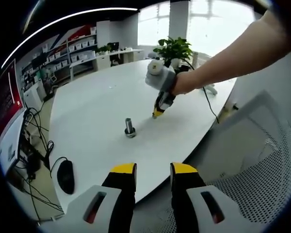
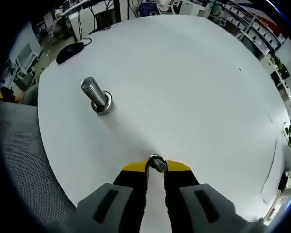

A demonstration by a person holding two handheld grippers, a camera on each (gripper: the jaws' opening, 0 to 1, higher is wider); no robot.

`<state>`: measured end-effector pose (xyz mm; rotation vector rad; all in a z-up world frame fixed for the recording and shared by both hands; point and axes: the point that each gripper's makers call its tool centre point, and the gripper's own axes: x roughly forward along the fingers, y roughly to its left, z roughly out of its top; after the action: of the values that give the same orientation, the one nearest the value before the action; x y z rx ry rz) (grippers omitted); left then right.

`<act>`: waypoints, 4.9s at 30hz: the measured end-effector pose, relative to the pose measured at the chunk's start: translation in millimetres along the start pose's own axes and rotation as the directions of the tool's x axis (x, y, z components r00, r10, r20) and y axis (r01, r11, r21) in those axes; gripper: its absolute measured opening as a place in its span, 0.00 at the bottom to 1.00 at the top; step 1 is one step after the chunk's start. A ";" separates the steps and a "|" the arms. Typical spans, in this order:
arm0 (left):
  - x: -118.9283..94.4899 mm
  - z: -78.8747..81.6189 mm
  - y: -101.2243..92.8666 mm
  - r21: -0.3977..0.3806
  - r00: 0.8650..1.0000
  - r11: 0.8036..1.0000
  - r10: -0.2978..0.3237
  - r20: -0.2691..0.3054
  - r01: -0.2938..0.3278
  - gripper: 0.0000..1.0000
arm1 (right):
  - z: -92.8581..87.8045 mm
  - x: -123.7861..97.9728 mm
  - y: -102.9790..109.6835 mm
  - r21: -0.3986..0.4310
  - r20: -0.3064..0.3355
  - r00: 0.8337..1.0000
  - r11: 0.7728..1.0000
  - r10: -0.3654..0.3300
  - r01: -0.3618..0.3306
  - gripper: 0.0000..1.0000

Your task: Place the washer onto the threaded stud by aligning its center hole with the stud, sliding it down to the base, and recovering from edge contact or off-axis alignment until the washer reaches the visible bottom stop.

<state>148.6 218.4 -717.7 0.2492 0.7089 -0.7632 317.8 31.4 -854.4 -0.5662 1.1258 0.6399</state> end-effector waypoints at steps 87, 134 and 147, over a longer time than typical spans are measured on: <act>-6.5 20.4 -1.5 -0.034 0.993 0.999 0.004 0.115 0.000 0.25 | -83.7 -200.9 60.0 0.383 0.514 0.843 0.922 -0.161 -0.058 0.37; -11.0 24.8 14.9 -0.055 0.985 0.995 0.089 0.145 -0.082 0.24 | -108.5 -199.2 34.1 0.527 0.443 0.852 0.850 -0.280 0.005 0.35; -13.7 24.0 17.8 -0.055 0.983 0.994 0.104 0.153 -0.097 0.23 | -107.8 -198.8 40.1 0.513 0.439 0.857 0.858 -0.269 0.007 0.35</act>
<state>166.1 227.7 -691.5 0.1789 0.5610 -0.6614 162.7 -51.7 -706.8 -0.0208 0.6995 0.3096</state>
